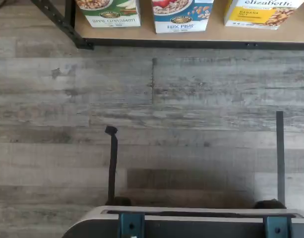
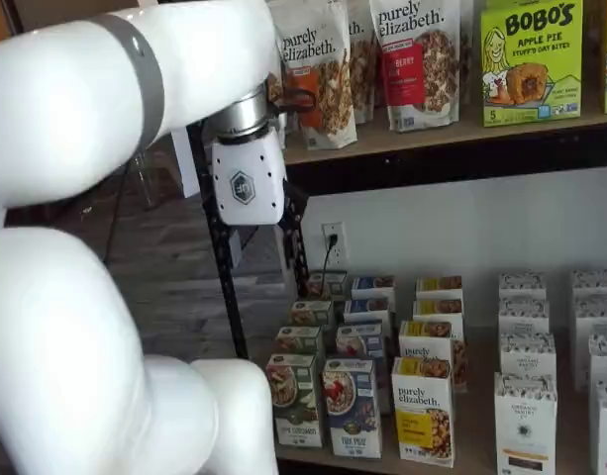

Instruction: Pick up the blue and white box that is on the bottom shelf, the second box from the left

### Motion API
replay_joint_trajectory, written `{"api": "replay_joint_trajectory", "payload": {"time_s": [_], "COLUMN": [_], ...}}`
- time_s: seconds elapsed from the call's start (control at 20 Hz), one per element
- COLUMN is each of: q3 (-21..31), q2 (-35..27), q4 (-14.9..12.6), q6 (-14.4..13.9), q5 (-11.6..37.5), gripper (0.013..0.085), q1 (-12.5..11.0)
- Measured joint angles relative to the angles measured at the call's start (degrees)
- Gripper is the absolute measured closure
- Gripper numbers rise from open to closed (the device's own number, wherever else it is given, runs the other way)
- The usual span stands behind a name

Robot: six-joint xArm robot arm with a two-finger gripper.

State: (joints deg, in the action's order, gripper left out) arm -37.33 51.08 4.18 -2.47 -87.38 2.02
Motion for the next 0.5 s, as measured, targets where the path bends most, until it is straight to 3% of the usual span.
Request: {"api": "replay_joint_trajectory", "payload": {"time_s": [0.5], "q3": [3.82], "q2": [-0.23], "q4": [0.74], "q6": [-1.49], "q5": [5.09], "gripper": [0.0130], "q1": [1.95]}}
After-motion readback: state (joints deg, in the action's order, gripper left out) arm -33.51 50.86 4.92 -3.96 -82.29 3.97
